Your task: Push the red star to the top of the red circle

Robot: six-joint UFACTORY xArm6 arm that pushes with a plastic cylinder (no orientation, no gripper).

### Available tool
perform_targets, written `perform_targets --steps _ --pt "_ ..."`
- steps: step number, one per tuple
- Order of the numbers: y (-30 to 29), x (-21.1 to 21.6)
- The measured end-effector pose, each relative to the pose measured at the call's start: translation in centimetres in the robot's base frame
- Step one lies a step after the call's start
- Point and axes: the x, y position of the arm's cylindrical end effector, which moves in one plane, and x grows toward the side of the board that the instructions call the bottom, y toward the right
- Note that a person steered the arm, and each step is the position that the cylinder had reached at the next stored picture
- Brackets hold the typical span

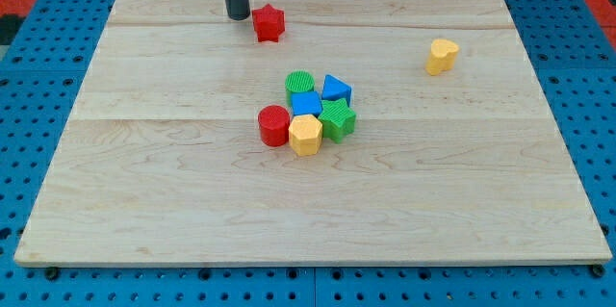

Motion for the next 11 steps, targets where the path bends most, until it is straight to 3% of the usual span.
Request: perform_targets --steps 1,2,5,7,8,11 --pt "2.5 -1.9" --pt "4.7 1.9" --pt "1.2 10.1" --pt "1.1 10.8" --pt "1.1 14.2" --pt "3.7 16.8"
